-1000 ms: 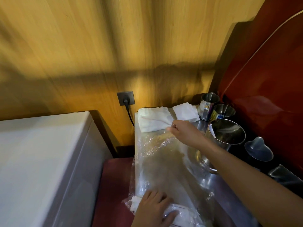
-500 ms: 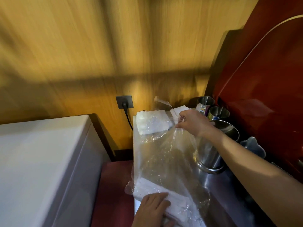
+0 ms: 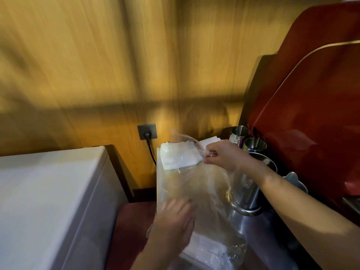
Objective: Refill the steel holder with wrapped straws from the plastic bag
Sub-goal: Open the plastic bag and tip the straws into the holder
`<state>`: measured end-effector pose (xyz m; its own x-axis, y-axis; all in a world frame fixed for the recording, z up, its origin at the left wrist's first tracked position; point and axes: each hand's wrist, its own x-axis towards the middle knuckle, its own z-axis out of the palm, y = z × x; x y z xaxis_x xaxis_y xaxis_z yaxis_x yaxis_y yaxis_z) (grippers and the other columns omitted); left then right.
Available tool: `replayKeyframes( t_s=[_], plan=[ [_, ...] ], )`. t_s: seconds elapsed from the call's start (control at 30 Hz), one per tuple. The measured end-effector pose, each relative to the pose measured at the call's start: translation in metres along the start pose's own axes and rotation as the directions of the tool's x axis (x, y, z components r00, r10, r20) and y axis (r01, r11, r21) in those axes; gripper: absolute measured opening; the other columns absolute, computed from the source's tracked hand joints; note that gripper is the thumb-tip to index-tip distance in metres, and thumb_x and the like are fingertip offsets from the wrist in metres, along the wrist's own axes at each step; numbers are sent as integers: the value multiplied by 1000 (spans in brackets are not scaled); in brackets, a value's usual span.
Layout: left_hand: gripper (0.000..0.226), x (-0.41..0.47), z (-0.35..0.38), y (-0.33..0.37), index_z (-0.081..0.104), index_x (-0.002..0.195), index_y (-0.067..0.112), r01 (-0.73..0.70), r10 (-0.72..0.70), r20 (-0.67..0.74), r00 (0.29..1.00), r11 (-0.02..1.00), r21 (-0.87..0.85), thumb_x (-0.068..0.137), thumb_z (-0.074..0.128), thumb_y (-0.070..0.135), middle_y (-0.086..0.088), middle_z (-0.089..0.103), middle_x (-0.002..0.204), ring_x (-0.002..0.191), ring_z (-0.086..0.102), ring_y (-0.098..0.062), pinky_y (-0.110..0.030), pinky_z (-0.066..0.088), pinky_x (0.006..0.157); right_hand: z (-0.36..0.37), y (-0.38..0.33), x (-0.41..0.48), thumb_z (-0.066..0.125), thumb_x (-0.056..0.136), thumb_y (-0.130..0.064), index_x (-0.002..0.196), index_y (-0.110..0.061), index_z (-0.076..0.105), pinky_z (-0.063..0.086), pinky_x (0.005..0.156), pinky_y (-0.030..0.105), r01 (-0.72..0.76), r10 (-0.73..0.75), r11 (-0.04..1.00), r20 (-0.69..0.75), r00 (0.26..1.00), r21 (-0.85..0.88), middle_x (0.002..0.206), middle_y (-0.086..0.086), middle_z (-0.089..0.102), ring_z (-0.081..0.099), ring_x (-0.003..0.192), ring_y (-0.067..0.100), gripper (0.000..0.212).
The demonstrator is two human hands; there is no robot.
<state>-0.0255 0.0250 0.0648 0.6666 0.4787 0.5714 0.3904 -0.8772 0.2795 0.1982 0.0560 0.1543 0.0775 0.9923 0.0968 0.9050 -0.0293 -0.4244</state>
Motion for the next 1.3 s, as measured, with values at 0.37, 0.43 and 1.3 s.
replayKeyframes(
  t_s=[0.37,0.43,1.3],
  plan=[
    [22,135,-73,-4,56,106,20,-86,1,180,984,881,465,93,47,35,0,71,93,96,61,-20,-36,22,105,-31,-33,-20,67,79,-34,73,-34,50,32,51,25,153,-143,984,111,984,-87,65,-12,47,47,60,6,19],
    [19,130,-71,-15,60,92,21,-102,17,173,985,864,493,95,44,30,4,71,88,87,62,-17,-32,26,96,-40,-27,-25,68,77,-35,96,-28,57,34,53,24,108,-91,988,145,985,-114,69,-14,48,47,64,3,23],
    [22,168,-77,29,54,72,18,134,-138,29,990,983,125,88,51,32,-9,70,79,79,61,-34,-37,41,58,-36,12,-57,76,67,-28,103,-24,63,51,71,17,24,-26,706,-9,1000,708,88,3,74,68,87,15,39]
  ],
)
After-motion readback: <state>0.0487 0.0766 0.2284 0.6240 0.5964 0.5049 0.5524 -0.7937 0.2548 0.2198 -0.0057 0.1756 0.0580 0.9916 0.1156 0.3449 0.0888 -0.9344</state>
